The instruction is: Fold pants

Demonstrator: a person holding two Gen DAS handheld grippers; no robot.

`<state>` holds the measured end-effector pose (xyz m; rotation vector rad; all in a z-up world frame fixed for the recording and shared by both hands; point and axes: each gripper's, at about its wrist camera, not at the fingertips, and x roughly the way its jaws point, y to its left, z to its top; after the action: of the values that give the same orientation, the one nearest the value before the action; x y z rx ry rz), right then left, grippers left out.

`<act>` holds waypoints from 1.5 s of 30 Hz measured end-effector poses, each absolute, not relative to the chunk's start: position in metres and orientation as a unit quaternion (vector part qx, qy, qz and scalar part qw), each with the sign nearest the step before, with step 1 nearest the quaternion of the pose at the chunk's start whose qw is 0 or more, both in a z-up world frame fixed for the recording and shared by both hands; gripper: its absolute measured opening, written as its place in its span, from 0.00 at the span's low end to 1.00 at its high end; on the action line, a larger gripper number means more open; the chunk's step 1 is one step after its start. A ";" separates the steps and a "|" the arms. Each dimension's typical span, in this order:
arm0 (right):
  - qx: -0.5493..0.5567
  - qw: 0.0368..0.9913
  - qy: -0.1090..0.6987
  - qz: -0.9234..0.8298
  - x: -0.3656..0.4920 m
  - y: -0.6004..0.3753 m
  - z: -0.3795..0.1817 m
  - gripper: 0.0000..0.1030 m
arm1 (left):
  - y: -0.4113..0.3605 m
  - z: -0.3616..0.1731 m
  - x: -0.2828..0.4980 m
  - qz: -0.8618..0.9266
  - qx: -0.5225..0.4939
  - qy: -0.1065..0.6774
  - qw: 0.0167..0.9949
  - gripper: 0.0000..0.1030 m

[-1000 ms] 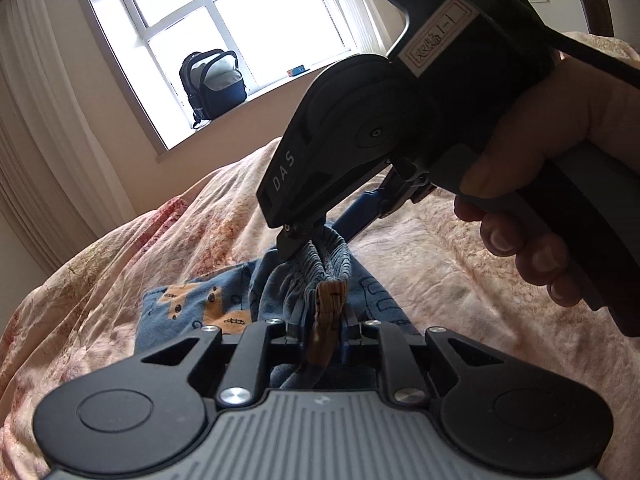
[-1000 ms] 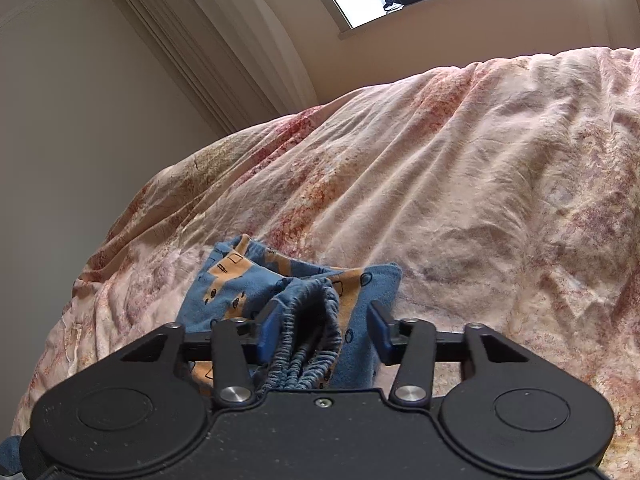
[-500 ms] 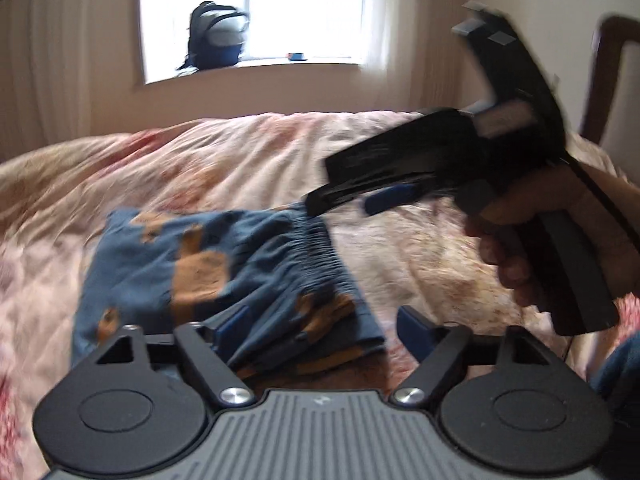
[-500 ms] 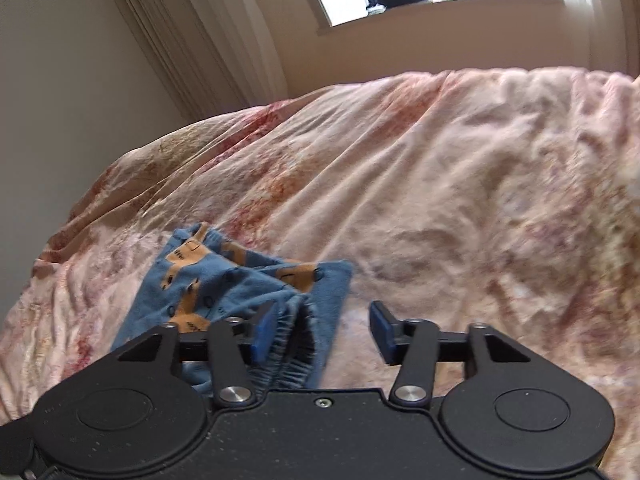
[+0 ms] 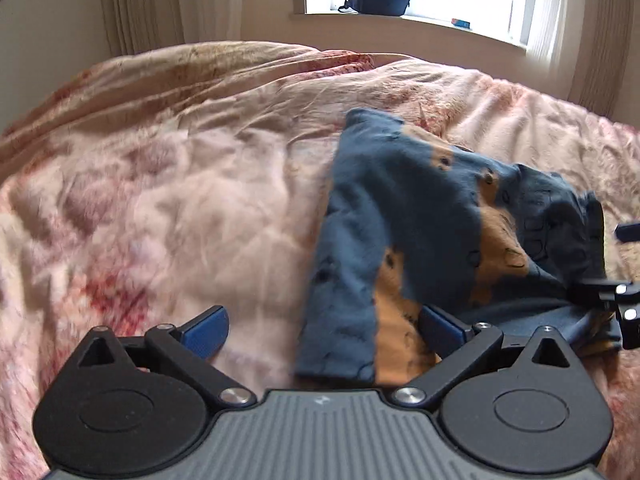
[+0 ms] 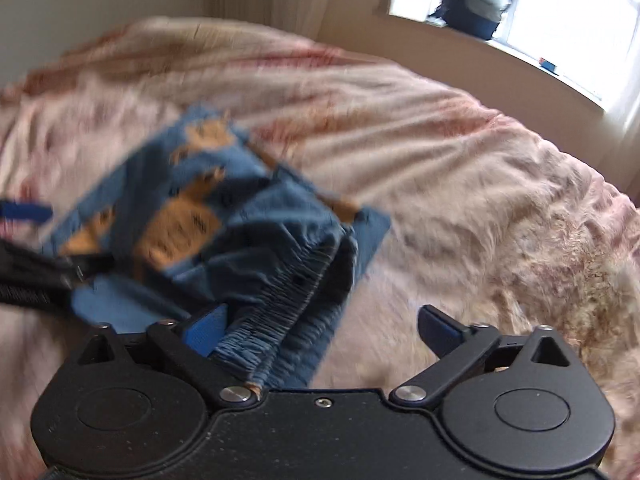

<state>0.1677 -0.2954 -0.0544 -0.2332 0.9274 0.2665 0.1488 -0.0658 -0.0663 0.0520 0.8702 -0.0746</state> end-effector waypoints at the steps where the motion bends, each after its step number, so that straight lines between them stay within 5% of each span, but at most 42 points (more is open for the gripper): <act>1: -0.100 0.878 0.450 0.131 0.168 -0.302 -0.053 0.99 | -0.058 -0.066 0.146 -0.039 0.018 0.427 0.903 1.00; 10: 0.025 0.936 0.330 0.118 0.167 -0.317 -0.017 0.99 | -0.061 -0.028 0.175 -0.070 -0.039 0.382 0.921 1.00; 16: -0.101 0.926 0.358 0.064 0.206 -0.303 -0.063 0.99 | -0.091 -0.066 0.235 -0.056 0.053 0.387 0.919 1.00; 25: 0.075 0.943 0.318 0.062 0.200 -0.354 -0.039 0.99 | -0.044 -0.050 0.234 -0.077 -0.074 0.356 0.928 1.00; 30: -0.011 0.925 0.376 0.050 0.214 -0.324 -0.063 0.99 | -0.070 -0.065 0.249 -0.053 -0.011 0.386 0.921 1.00; 39: 0.026 0.934 0.342 0.106 0.189 -0.328 -0.037 0.99 | -0.054 -0.043 0.221 -0.071 -0.030 0.380 0.922 1.00; 45: -0.049 0.893 0.437 0.099 0.190 -0.303 -0.061 0.99 | -0.048 -0.066 0.192 -0.084 0.027 0.427 0.900 1.00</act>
<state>0.1895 -0.3029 -0.0607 -0.1015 0.9059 0.2049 0.1919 -0.0475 -0.0656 0.0563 0.8838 -0.1731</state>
